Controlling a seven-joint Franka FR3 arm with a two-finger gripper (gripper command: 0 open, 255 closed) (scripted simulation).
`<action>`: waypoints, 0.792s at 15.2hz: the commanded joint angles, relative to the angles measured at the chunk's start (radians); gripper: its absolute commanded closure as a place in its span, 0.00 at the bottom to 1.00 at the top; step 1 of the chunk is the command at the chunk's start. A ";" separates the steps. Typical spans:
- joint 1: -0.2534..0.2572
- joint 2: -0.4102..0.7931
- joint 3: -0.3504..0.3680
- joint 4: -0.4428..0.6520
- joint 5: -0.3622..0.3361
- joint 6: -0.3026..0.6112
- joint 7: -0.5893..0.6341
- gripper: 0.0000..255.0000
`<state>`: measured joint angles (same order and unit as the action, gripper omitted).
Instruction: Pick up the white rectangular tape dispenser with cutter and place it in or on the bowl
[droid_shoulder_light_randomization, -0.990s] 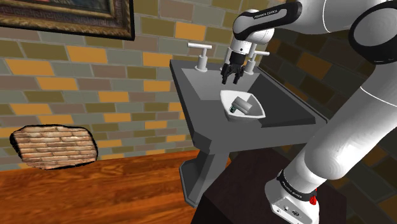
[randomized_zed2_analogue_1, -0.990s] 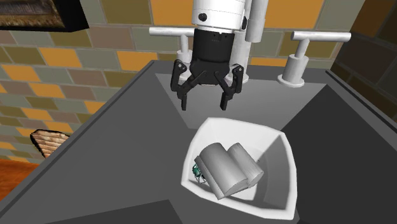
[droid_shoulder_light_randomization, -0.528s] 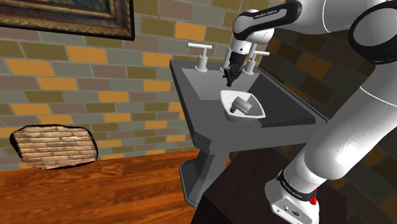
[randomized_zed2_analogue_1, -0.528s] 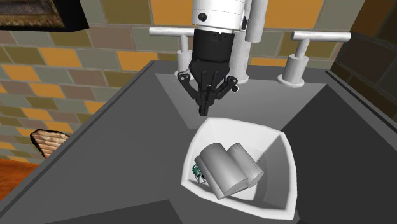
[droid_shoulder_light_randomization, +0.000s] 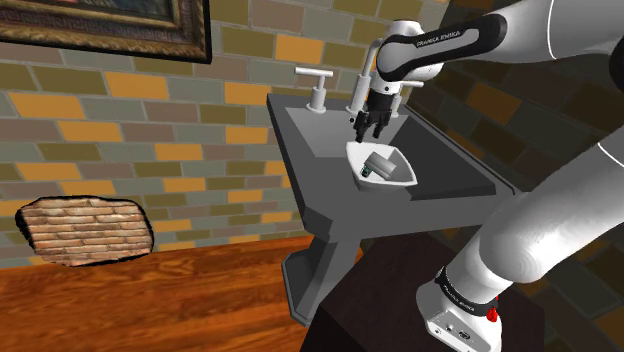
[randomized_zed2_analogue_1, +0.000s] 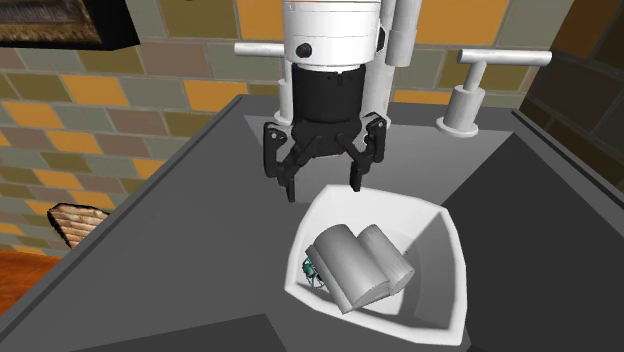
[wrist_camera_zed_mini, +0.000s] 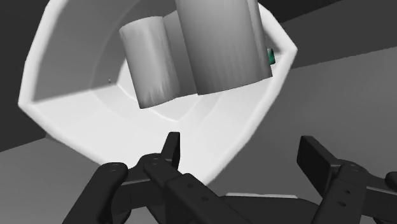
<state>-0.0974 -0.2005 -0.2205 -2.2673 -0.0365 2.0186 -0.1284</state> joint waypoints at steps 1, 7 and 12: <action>-0.003 -0.122 0.037 -0.148 -0.111 0.088 0.054 0.00; -0.081 -0.475 0.176 -0.567 -0.417 0.298 0.198 0.00; -0.129 -0.474 0.192 -0.647 -0.500 0.405 0.234 0.00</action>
<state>-0.2174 -0.6851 -0.0293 -2.9047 -0.5225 2.4002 0.0981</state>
